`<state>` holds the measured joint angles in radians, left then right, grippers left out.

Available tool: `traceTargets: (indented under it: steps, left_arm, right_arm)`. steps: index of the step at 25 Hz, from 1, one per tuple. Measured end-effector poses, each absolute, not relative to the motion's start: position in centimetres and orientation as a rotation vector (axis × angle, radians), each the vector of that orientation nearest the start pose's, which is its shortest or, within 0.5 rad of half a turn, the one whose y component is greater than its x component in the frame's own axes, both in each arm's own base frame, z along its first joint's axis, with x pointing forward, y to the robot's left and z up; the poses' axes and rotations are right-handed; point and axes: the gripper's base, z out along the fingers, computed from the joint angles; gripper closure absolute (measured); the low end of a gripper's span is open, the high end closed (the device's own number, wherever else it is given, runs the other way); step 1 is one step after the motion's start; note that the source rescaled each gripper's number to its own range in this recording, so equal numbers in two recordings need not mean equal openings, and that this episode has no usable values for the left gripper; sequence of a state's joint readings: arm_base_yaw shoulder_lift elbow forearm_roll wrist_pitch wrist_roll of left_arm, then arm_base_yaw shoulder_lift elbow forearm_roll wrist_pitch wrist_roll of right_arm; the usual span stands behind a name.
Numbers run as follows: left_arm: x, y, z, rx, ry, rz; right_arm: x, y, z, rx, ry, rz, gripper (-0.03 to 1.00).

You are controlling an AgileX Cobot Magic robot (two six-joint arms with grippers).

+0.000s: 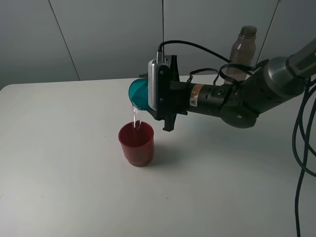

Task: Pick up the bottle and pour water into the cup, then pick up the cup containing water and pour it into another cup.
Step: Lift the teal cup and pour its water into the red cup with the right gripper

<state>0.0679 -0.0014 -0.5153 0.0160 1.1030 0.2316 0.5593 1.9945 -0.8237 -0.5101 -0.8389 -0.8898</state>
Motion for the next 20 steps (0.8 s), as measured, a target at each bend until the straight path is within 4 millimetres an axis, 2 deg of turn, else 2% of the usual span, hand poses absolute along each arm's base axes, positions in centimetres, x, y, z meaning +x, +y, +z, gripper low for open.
traceTargets:
  steps: [20]
  left_arm:
    - [-0.88, 0.07, 27.81, 0.169, 2.069, 0.203]
  right_arm:
    - [29.27, 22.54, 12.72, -1.718, 0.748, -0.256, 0.93]
